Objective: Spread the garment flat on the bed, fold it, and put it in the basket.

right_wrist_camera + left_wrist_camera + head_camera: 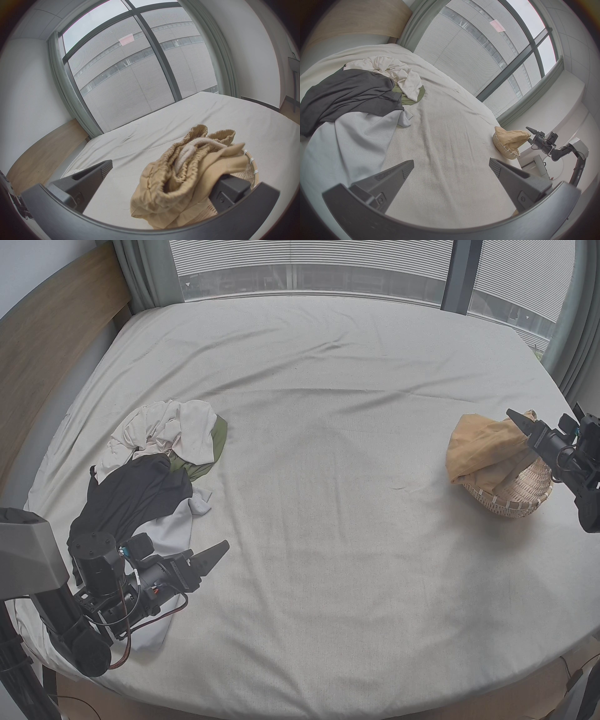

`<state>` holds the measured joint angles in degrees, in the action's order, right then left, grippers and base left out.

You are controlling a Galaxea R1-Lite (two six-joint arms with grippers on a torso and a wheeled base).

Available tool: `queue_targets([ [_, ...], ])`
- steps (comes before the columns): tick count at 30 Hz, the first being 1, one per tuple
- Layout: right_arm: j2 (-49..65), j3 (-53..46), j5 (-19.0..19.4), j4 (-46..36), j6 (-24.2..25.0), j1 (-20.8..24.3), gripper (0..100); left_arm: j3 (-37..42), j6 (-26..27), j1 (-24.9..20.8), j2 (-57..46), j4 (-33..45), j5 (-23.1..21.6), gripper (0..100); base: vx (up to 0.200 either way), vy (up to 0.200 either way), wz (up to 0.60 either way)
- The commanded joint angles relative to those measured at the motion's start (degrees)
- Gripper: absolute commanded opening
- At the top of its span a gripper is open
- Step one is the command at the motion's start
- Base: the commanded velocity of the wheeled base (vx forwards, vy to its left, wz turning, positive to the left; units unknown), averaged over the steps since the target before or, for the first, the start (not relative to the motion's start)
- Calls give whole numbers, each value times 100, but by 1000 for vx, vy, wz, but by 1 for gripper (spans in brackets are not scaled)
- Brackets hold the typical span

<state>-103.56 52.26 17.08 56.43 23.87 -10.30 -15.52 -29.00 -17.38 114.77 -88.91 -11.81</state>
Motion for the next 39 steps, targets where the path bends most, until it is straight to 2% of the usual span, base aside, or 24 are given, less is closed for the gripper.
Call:
queue_targets([
  [1,785,-462,15,-317,-93,125,100,14,0,-28,-52,-4,4,100,0,0,0],
  [3,1373,-700,6,-835,-181,239,100,5,0,-28,-52,-4,4,100,0,0,0],
  [6,1646,-726,-12,-1231,-321,186,100,14,0,-28,-52,-4,4,100,0,0,0],
  [8,1848,-673,-38,-1714,-445,-95,100,5,0,-55,-52,-4,4,100,0,0,0],
  [14,1558,-559,-56,-1723,-488,-886,100,5,0,-116,-60,-4,21,100,0,0,0],
  [16,1549,-568,-20,-1714,-497,-965,100,-4,9,-116,-52,-4,21,100,0,0,0],
  [18,1620,-629,155,-1741,-471,-833,100,-21,9,-125,-52,-4,12,100,0,0,0],
  [22,2006,-1016,507,-1741,-453,-332,100,-39,9,-222,-60,-4,21,100,0,0,0],
  [23,2200,-1306,604,-1741,-453,134,100,-39,17,-283,-113,-4,21,100,0,0,0],
  [24,2296,-1464,639,-1723,-462,415,100,-39,9,-327,-183,-4,21,100,0,0,0],
  [26,2323,-1517,639,-1723,-462,503,100,-39,9,-345,-210,-4,21,100,0,0,0],
  [27,2595,-1913,630,-1723,-488,1197,100,-4,17,-512,-430,5,83,100,0,0,0],
  [30,2797,-2229,630,-1723,-620,1733,100,40,26,-740,-684,5,179,100,0,0,0],
  [32,3035,-2616,630,-1723,-954,2225,100,242,61,-1048,-1054,14,285,100,0,0,0],
  [35,3386,-2959,630,-1723,-1139,2542,100,462,360,-1215,-1379,14,294,100,0,0,0],
  [39,4362,-3521,630,-1776,-1279,2999,100,910,1142,-1241,-1915,22,285,100,0,0,0],
])
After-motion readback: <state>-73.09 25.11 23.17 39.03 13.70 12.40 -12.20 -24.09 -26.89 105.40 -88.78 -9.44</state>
